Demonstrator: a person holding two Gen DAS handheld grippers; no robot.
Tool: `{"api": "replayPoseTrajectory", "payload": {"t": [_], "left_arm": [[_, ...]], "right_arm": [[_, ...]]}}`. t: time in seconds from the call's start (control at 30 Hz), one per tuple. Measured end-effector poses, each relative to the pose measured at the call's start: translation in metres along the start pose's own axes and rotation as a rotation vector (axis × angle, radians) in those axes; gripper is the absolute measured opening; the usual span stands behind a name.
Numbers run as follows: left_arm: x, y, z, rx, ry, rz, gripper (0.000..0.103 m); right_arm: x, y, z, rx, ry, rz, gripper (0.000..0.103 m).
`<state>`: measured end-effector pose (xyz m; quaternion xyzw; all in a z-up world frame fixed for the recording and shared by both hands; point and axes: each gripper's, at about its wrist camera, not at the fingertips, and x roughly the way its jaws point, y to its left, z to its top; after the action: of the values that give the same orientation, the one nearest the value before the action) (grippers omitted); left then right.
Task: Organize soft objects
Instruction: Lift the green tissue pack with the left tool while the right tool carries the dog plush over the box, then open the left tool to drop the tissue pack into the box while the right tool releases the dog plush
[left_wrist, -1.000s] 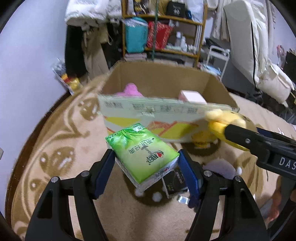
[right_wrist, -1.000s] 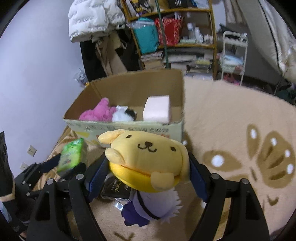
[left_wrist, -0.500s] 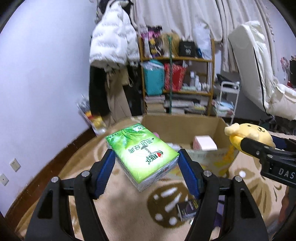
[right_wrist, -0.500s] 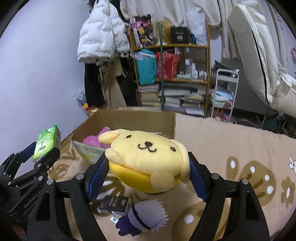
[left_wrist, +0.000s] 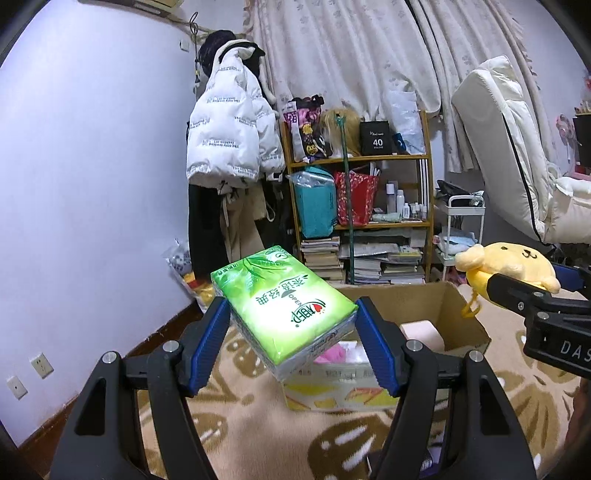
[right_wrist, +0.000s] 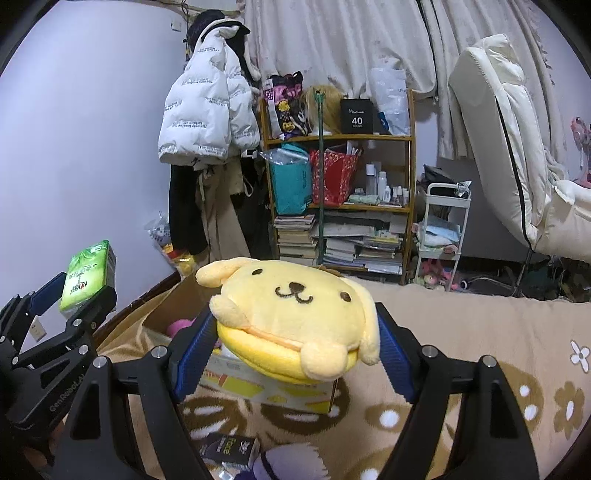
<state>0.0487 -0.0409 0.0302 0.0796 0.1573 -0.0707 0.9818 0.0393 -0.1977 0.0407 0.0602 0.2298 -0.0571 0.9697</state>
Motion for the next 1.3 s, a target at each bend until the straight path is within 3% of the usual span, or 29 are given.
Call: {"api": "replayPoseTrajectory", "payload": {"t": [0.23, 0.7, 1.03, 1.3], "left_arm": [[0.018, -0.003, 0.005, 0.008, -0.001, -0.005, 0.069], [0.066, 0.001, 0.009, -0.014, 0.057, -0.044, 0.069], [0.080, -0.015, -0.005, 0.023, 0.090, -0.133, 0.069], [0.095, -0.022, -0.019, 0.032, 0.152, -0.122, 0.069]], "right_arm": [[0.016, -0.001, 0.009, -0.052, -0.027, -0.046, 0.085], [0.046, -0.001, 0.014, -0.070, -0.012, -0.028, 0.085], [0.067, -0.006, 0.003, -0.067, 0.046, 0.010, 0.085], [0.083, -0.012, -0.009, -0.034, 0.114, 0.073, 0.087]]}}
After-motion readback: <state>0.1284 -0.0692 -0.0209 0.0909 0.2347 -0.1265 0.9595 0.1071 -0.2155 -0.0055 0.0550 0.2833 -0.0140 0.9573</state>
